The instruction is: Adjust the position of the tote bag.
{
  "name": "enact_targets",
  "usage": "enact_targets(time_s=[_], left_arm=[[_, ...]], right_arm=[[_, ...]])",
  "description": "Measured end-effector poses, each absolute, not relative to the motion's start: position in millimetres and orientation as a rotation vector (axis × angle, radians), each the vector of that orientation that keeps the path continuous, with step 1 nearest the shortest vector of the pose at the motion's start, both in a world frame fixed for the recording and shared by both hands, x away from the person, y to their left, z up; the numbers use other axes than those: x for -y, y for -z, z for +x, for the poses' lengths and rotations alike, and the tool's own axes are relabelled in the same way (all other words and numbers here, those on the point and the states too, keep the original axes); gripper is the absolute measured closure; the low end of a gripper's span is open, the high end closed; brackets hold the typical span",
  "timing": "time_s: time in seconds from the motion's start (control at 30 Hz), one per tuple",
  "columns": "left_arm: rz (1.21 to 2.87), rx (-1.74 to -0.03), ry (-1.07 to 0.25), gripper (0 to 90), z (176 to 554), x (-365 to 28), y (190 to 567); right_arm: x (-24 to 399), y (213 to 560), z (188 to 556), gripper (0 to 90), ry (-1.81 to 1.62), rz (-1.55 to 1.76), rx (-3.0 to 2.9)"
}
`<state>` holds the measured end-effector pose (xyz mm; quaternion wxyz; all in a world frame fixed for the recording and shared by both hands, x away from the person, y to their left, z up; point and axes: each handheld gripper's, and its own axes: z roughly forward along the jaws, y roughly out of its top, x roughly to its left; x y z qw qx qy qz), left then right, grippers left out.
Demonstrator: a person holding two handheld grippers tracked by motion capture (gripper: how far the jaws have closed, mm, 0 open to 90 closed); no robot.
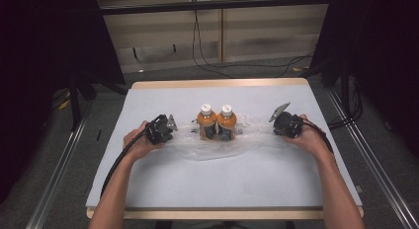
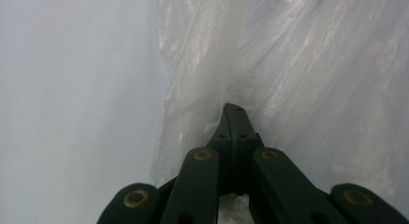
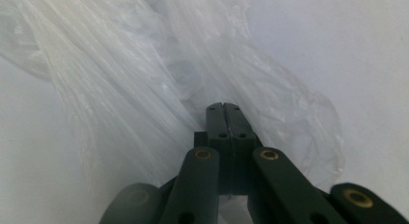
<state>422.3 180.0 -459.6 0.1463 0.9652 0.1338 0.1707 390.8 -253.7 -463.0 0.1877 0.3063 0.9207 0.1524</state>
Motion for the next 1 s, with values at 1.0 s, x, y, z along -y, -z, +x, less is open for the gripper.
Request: enact_targets(time_s=[1.0], left_arm=[[2.595, -0.530, -0.348, 90.0, 437, -204, 463]], right_arm=[[259, 462, 397, 90.0, -0.537, 0.895, -2.551]])
